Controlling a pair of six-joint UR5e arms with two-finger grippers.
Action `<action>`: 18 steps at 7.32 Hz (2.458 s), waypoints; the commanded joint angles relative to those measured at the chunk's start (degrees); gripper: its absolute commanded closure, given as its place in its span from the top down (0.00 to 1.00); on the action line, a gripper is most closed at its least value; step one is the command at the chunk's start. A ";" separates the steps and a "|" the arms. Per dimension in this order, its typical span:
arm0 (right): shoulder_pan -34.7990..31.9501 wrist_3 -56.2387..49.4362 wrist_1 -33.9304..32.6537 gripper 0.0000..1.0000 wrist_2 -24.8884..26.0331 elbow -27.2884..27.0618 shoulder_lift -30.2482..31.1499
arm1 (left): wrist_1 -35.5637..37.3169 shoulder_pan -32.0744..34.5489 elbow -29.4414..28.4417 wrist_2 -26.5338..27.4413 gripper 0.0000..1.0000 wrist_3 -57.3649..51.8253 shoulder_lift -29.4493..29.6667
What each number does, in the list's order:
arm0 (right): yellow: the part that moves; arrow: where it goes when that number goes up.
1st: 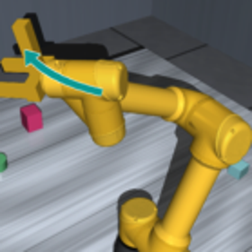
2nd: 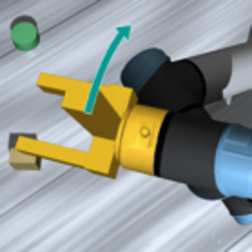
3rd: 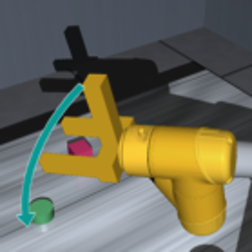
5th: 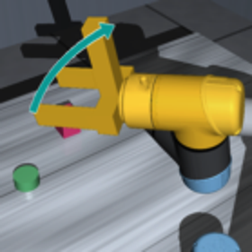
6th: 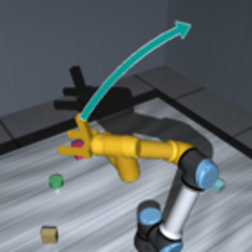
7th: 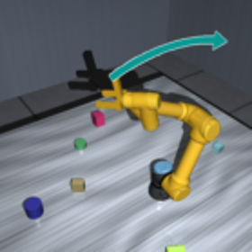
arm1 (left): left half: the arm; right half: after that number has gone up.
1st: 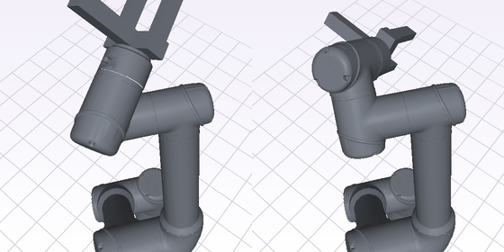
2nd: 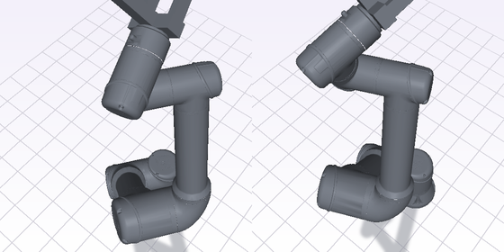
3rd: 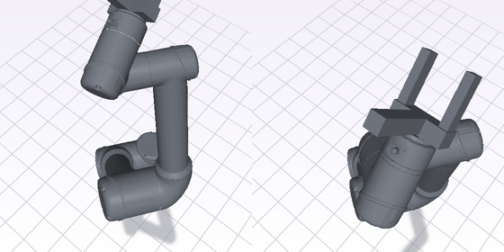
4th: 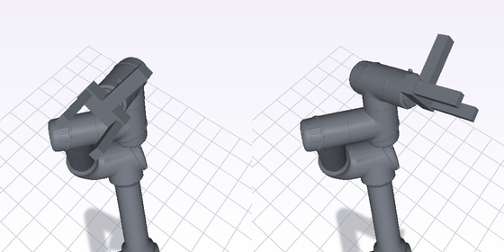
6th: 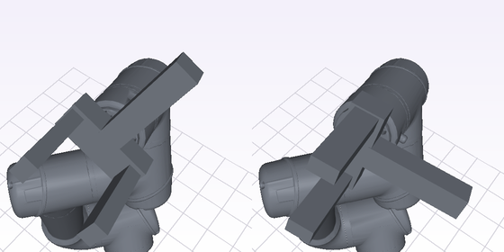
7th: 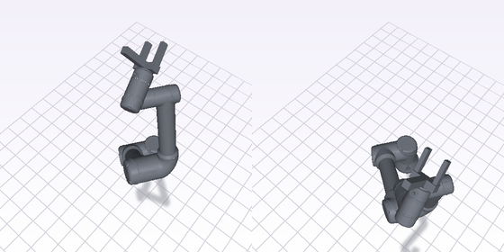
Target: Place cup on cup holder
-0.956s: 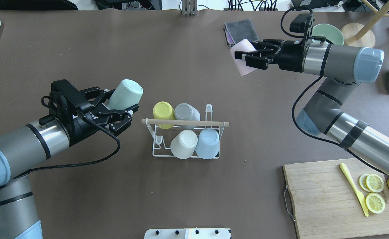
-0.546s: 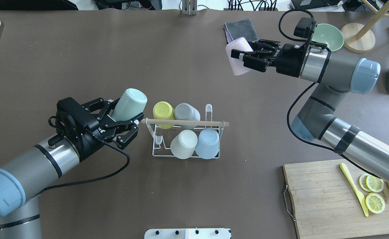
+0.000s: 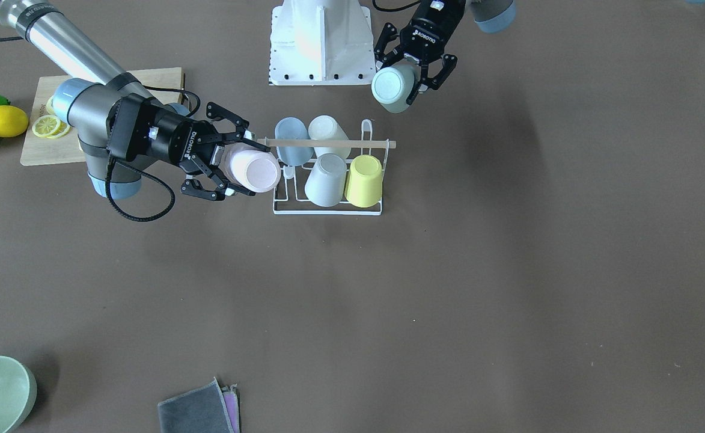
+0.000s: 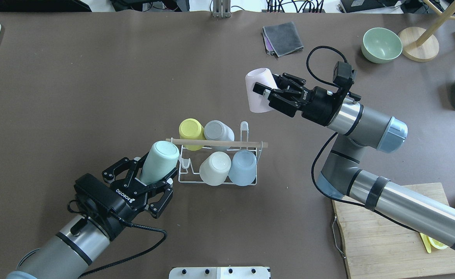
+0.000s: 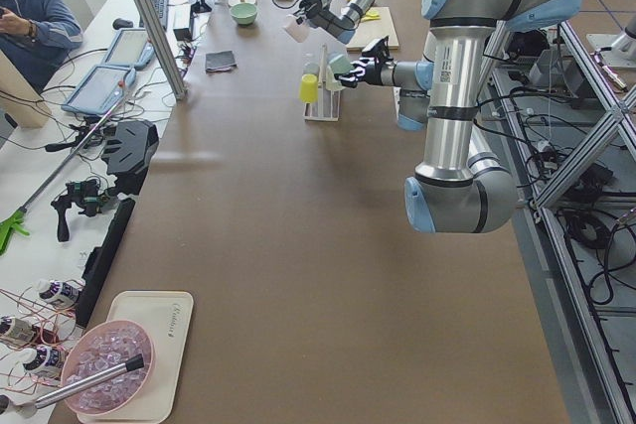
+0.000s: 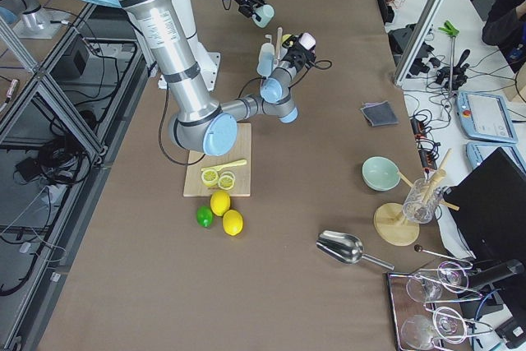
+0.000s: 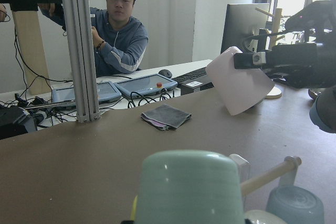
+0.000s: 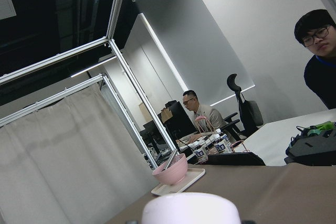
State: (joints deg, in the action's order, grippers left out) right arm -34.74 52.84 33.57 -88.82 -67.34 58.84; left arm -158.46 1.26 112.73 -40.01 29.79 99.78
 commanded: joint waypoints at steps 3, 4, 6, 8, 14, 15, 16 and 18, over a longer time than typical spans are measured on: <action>0.03 -6.41 1.33 0.00 1.45 3.87 -3.29 | -1.59 -0.65 -2.60 3.54 0.30 0.00 2.51; 0.03 -7.13 0.63 0.00 1.11 7.45 -5.21 | -1.68 0.92 -2.95 3.63 0.30 0.00 3.74; 0.03 -10.89 -1.92 0.00 1.01 9.15 -5.84 | -1.77 3.38 -5.57 3.54 0.30 0.09 7.07; -2.68 -10.92 -6.64 0.00 -4.05 8.02 -6.10 | -1.77 4.62 -6.12 3.54 0.30 0.18 7.53; 0.81 -15.46 -11.69 0.00 -4.96 -0.77 -3.30 | -1.68 4.98 -13.67 3.36 0.30 0.97 12.45; 1.16 -15.66 -11.51 0.00 -5.05 -2.52 -2.16 | -1.68 4.80 -13.94 3.36 0.30 0.97 12.54; 1.69 -16.01 -11.51 0.00 -5.05 -2.97 -1.80 | -1.85 4.71 -13.94 3.45 0.30 0.97 12.54; 1.96 -17.07 -11.51 0.00 -4.96 -2.89 -1.71 | -3.95 4.45 -14.81 3.54 0.31 0.88 12.45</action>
State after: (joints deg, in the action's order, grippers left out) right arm -32.96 36.25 22.08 -93.81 -70.15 56.96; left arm -161.06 5.85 98.57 -36.55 30.74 112.24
